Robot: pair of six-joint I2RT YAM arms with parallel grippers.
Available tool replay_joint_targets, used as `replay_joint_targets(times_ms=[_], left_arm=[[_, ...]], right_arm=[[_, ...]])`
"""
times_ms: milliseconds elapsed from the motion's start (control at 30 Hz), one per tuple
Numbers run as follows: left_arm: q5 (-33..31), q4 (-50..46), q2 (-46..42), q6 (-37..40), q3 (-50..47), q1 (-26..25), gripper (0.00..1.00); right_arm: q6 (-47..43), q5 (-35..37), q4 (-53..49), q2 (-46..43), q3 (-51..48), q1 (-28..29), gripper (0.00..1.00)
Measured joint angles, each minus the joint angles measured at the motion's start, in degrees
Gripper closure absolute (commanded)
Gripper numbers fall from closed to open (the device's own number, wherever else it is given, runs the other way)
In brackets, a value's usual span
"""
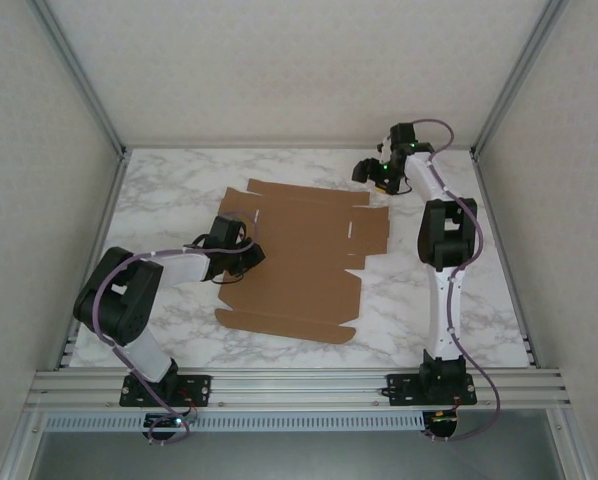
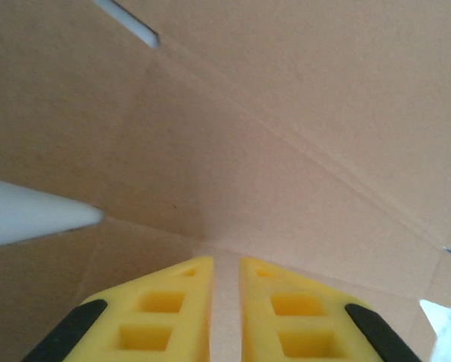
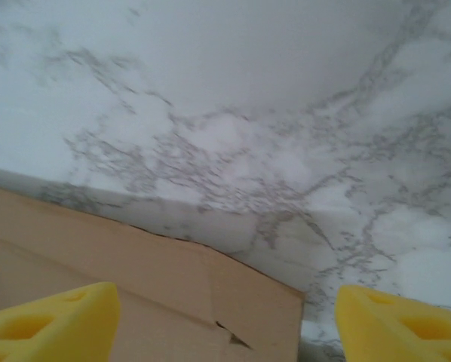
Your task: Fold the paper box
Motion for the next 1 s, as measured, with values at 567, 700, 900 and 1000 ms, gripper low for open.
replay_joint_targets(times_ms=[567, 700, 900, 1000], left_arm=[[-3.9, -3.6, 5.5, 6.7, 6.3, 2.1, 0.82], [-4.2, -5.0, 7.1, 8.3, 8.9, 3.3, 0.82], [-4.1, -6.4, 8.7, 9.8, 11.3, 6.6, 0.82], [-4.3, -7.1, 9.7, 10.5, 12.9, 7.6, 0.82]], right_arm=[[-3.2, -14.7, -4.6, 13.7, 16.3, -2.6, 0.22], [-4.1, -14.8, -5.2, 13.7, 16.3, -2.8, 0.24], [-5.3, -17.4, -5.9, 13.7, 15.5, -3.3, 0.27], [-5.3, -21.7, -5.6, 13.5, 13.9, -4.1, 0.36]])
